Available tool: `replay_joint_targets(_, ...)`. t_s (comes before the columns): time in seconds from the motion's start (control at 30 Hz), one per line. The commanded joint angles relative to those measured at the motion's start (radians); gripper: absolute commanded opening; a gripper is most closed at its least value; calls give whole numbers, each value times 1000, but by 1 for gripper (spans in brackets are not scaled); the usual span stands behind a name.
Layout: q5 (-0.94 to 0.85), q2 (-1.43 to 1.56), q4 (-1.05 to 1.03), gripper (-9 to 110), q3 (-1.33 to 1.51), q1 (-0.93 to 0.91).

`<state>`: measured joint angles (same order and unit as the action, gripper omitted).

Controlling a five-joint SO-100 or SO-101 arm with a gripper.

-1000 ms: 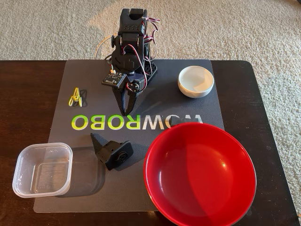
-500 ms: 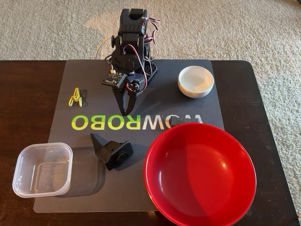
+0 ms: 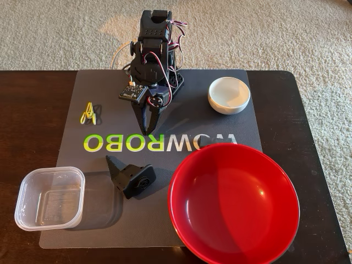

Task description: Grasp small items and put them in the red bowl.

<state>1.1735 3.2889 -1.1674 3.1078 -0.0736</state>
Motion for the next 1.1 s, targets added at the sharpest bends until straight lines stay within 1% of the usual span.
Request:
replay_joint_targets(0.0,8,5,-2,0,8,8)
replay_joint_targets(0.5,8,5,-2,0,8,8)
replay_joint_targets(0.57,15,5,-6,4,8,15)
replay_joint_targets(0.63,20,5,-11,4,8,26)
replay_joint_targets(0.67,31,5,-2,4,8,35)
replay_joint_targets(0.73,173,5,-17,4,8,40)
replay_joint_targets(0.83,215,3,-8,4,-2,-31)
replay_joint_targets(0.87,215,3,-8,5,-12,-63)
replay_joint_targets(0.97,196,3,-15,6,-48,-61)
replay_joint_targets(1.07,95,3,-20,5,-120,-51)
